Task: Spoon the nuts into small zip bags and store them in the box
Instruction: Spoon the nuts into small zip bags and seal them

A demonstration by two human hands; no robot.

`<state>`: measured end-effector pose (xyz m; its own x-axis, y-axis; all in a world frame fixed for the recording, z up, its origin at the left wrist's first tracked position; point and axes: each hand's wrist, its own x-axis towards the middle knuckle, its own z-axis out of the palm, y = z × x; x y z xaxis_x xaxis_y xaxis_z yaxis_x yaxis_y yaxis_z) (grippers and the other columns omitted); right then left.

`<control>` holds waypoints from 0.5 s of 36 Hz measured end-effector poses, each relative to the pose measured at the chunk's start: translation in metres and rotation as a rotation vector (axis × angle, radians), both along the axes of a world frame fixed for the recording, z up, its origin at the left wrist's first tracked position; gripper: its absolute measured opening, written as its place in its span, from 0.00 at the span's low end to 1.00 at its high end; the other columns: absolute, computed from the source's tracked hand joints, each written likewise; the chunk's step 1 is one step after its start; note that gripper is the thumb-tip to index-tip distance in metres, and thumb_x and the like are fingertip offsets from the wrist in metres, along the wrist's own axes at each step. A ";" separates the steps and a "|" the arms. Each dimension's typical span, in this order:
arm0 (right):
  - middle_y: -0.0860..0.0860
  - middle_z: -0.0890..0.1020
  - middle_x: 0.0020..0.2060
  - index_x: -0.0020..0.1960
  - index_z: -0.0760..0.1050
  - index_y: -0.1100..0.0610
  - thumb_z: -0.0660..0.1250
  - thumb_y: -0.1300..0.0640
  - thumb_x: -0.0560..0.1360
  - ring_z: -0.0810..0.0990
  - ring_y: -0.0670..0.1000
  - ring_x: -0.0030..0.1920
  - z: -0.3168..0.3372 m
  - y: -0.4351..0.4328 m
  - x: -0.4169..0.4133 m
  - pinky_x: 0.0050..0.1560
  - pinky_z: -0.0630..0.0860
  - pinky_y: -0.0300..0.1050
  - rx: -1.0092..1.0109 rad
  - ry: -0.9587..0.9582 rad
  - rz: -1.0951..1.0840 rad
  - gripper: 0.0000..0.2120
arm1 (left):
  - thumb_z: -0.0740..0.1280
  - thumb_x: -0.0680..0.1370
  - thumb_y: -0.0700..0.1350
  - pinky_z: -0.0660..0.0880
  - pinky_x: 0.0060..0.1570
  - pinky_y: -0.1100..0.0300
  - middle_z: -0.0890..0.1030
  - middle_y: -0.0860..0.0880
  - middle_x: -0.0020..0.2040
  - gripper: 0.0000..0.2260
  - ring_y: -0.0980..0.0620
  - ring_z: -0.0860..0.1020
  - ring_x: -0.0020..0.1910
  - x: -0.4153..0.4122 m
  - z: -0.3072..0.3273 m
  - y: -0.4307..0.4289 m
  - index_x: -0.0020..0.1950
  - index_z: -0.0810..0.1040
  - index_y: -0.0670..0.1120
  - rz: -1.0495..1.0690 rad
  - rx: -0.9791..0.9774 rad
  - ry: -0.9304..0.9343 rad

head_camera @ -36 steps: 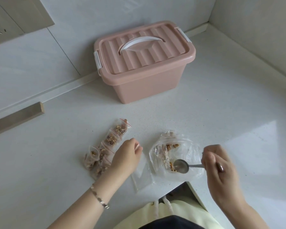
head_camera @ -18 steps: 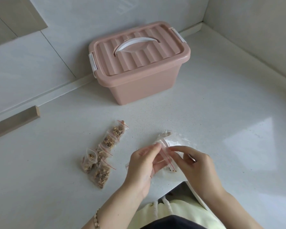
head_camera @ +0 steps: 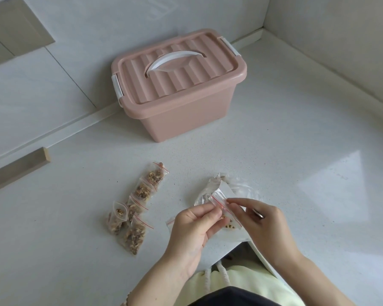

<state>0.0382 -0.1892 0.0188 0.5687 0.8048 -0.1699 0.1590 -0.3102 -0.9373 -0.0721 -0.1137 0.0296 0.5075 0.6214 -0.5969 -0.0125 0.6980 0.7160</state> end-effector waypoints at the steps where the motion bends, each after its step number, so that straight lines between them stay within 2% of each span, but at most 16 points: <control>1: 0.34 0.75 0.22 0.42 0.80 0.49 0.68 0.63 0.73 0.74 0.39 0.28 0.000 0.000 0.000 0.33 0.67 0.27 -0.001 0.006 -0.001 0.10 | 0.64 0.73 0.31 0.78 0.39 0.66 0.84 0.42 0.40 0.12 0.53 0.82 0.37 0.000 0.001 0.000 0.36 0.85 0.41 -0.005 0.003 0.004; 6: 0.32 0.76 0.24 0.42 0.81 0.47 0.69 0.62 0.72 0.75 0.38 0.29 -0.001 -0.002 0.000 0.35 0.68 0.26 -0.024 -0.008 0.006 0.10 | 0.65 0.73 0.31 0.78 0.38 0.67 0.84 0.44 0.39 0.13 0.53 0.82 0.37 0.000 0.003 -0.003 0.34 0.85 0.42 -0.001 0.017 0.030; 10: 0.31 0.75 0.23 0.43 0.82 0.50 0.69 0.61 0.72 0.74 0.38 0.28 -0.003 -0.003 -0.002 0.34 0.67 0.27 -0.054 -0.058 0.014 0.07 | 0.66 0.73 0.31 0.77 0.38 0.67 0.84 0.45 0.37 0.13 0.54 0.82 0.37 0.001 0.003 -0.004 0.33 0.85 0.43 0.010 0.064 0.064; 13: 0.30 0.76 0.25 0.44 0.83 0.49 0.70 0.60 0.72 0.73 0.40 0.29 -0.004 -0.003 -0.001 0.34 0.67 0.27 -0.070 -0.110 0.022 0.07 | 0.67 0.73 0.32 0.78 0.41 0.67 0.85 0.44 0.39 0.12 0.54 0.82 0.38 0.002 0.002 -0.005 0.34 0.85 0.43 -0.003 0.106 0.077; 16: 0.28 0.76 0.27 0.45 0.83 0.50 0.70 0.60 0.72 0.75 0.38 0.32 -0.006 -0.002 -0.001 0.35 0.67 0.26 -0.086 -0.145 0.041 0.06 | 0.68 0.73 0.33 0.78 0.45 0.64 0.85 0.43 0.40 0.10 0.54 0.82 0.39 0.002 -0.003 -0.006 0.35 0.85 0.43 -0.010 0.152 0.114; 18: 0.27 0.78 0.32 0.45 0.83 0.48 0.69 0.58 0.72 0.76 0.37 0.35 -0.006 -0.002 -0.001 0.37 0.68 0.26 -0.095 -0.151 0.061 0.06 | 0.68 0.73 0.35 0.78 0.47 0.63 0.85 0.43 0.40 0.08 0.53 0.83 0.40 0.002 -0.006 -0.007 0.37 0.85 0.43 -0.012 0.172 0.143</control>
